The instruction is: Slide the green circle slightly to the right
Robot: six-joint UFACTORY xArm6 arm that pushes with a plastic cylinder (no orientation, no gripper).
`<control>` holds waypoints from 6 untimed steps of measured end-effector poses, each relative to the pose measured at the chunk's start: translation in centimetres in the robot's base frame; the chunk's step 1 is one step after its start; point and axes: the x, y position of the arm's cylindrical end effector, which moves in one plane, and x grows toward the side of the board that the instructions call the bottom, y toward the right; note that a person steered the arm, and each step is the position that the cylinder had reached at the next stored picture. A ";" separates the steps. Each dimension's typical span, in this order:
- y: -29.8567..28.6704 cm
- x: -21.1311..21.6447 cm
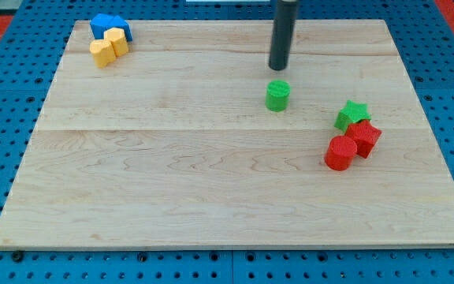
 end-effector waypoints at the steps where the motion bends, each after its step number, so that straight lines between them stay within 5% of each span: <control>1: -3.0 4.2; 2: -2.0 8.6; 3: 3.2 10.0; 4: 1.5 10.0; 6: -1.8 24.3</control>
